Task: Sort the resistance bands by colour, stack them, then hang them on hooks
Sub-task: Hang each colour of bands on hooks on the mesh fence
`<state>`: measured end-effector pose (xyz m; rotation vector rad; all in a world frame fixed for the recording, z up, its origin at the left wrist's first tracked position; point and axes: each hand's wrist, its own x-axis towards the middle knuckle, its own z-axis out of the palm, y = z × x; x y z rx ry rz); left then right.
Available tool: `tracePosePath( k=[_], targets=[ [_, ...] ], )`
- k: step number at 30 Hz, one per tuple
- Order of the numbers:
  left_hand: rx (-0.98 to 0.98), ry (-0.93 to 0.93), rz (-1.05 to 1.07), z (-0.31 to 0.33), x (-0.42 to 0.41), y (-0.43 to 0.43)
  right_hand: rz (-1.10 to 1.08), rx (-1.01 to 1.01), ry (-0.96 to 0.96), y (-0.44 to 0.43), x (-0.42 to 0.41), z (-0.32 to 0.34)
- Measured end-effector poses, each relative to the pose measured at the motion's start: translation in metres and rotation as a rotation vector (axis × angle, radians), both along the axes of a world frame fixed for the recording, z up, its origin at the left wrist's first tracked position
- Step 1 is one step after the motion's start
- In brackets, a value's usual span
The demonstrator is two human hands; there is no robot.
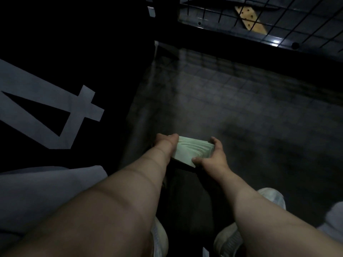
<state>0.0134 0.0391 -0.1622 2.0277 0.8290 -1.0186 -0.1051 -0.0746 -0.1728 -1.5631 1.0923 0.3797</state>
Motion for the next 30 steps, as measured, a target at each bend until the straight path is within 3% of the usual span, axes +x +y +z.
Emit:
tracePosePath(
  k=[9,12,22,26,30],
  targets=[
    [-0.076,-0.026,-0.032,-0.002,-0.036,0.013,0.271,-0.181,-0.017,-0.005,-0.009,0.004],
    [-0.058,-0.054,-0.048,-0.001,-0.042,0.011,0.254,-0.16,-0.011,-0.001,-0.013,0.0],
    [-0.227,-0.038,0.182,0.009,-0.04,0.008,0.253,-0.198,-0.116,-0.001,-0.012,-0.003],
    [-0.225,-0.164,0.217,0.01,-0.039,0.004,0.241,-0.288,-0.157,-0.005,-0.004,0.001],
    [-0.116,-0.309,0.045,0.006,-0.033,-0.005,0.292,-0.329,-0.173,-0.012,-0.001,-0.001]
  ],
)
